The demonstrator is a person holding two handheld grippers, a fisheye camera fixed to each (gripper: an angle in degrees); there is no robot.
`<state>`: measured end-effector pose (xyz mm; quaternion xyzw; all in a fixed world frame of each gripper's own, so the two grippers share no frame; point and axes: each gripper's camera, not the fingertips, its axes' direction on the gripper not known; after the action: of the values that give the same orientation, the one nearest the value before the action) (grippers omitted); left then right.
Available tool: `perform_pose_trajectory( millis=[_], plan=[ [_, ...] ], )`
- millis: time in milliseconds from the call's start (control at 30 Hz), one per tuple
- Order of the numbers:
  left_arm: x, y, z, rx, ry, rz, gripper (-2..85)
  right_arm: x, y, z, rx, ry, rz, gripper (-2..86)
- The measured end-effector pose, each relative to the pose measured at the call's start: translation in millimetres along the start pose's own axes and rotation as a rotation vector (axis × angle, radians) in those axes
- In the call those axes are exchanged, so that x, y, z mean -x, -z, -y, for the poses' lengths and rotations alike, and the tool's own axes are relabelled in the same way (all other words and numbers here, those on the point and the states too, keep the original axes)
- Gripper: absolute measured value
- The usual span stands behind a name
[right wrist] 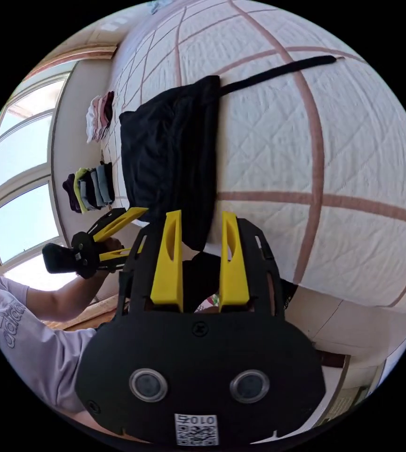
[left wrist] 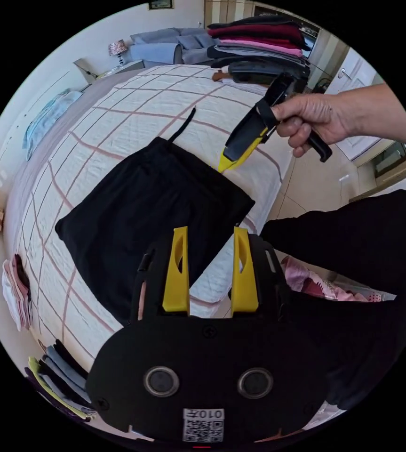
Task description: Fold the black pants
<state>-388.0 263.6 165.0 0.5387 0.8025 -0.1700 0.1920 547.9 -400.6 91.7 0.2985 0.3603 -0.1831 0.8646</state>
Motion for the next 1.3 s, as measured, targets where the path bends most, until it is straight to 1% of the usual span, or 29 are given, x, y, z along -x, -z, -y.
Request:
perform_pose_trajectory(
  millis=[100, 200, 233, 333, 400, 500, 567, 600, 667, 733, 767, 800, 867, 967, 1033, 1067, 1133, 1200, 1233, 1267, 1300],
  plan=[
    [-17, -9, 21, 0.030, -0.055, 0.000, 14.1, -12, -16, 4, 0.038, -0.008, 0.053, 8.8],
    [-32, -17, 32, 0.066, -0.086, 0.014, 14.7, -17, -18, 8, 0.052, -0.019, 0.058, 4.4],
    [-38, -19, 34, 0.077, -0.094, 0.019, 14.9, -17, -17, 8, 0.051, -0.021, 0.058, 4.2],
    [-57, -18, 36, 0.082, -0.128, 0.077, 15.4, -18, -4, 8, 0.047, -0.035, 0.177, 3.7],
    [-69, -16, 36, 0.079, -0.144, 0.125, 15.5, -23, 3, 7, 0.030, -0.088, 0.307, 3.6],
    [-80, -12, 36, 0.075, -0.104, 0.221, 15.0, -23, 6, 9, 0.026, -0.129, 0.417, 3.6],
    [-83, -10, 37, 0.082, -0.039, 0.304, 13.2, -20, 6, 12, 0.026, -0.124, 0.445, 3.6],
    [-83, -9, 37, 0.085, -0.021, 0.324, 12.6, -17, 5, 14, 0.035, -0.120, 0.437, 3.7],
    [-67, -2, 32, 0.072, 0.086, 0.342, 8.2, -14, 7, 14, 0.022, -0.085, 0.405, 4.0],
    [-47, 4, 23, 0.044, 0.179, 0.263, 5.5, -13, 14, 13, -0.008, -0.039, 0.370, 5.3],
    [-37, 7, 17, 0.028, 0.223, 0.227, 4.4, -16, 16, 12, -0.014, -0.033, 0.364, 8.1],
    [-34, 8, 14, 0.022, 0.232, 0.218, 4.0, -21, 15, 12, -0.001, -0.072, 0.353, 12.5],
    [-32, 9, 4, 0.002, 0.216, 0.225, 3.0, -30, 9, 14, 0.041, -0.105, 0.373, 16.5],
    [-35, 2, -4, 0.010, 0.180, 0.243, 2.5, -33, -8, 26, 0.100, -0.168, 0.481, 19.4],
    [-37, -4, -8, 0.021, 0.157, 0.268, 2.5, -25, -19, 37, 0.136, -0.176, 0.482, 19.3],
    [-38, -9, -11, 0.036, 0.144, 0.288, 2.6, -21, -26, 45, 0.152, -0.194, 0.450, 18.3],
    [-37, -15, -15, 0.047, 0.140, 0.303, 2.9, -18, -34, 53, 0.148, -0.231, 0.393, 15.2],
    [-34, -20, -23, 0.056, 0.145, 0.302, 3.6, -13, -41, 58, 0.158, -0.267, 0.326, 10.3],
    [-29, -21, -31, 0.059, 0.172, 0.277, 4.3, -11, -41, 59, 0.161, -0.264, 0.294, 9.2],
    [-19, -19, -45, 0.040, 0.241, 0.214, 5.2, -7, -41, 59, 0.163, -0.236, 0.253, 8.4],
    [-12, -17, -56, 0.024, 0.303, 0.160, 5.8, -4, -40, 57, 0.162, -0.221, 0.258, 7.8]
  ],
)
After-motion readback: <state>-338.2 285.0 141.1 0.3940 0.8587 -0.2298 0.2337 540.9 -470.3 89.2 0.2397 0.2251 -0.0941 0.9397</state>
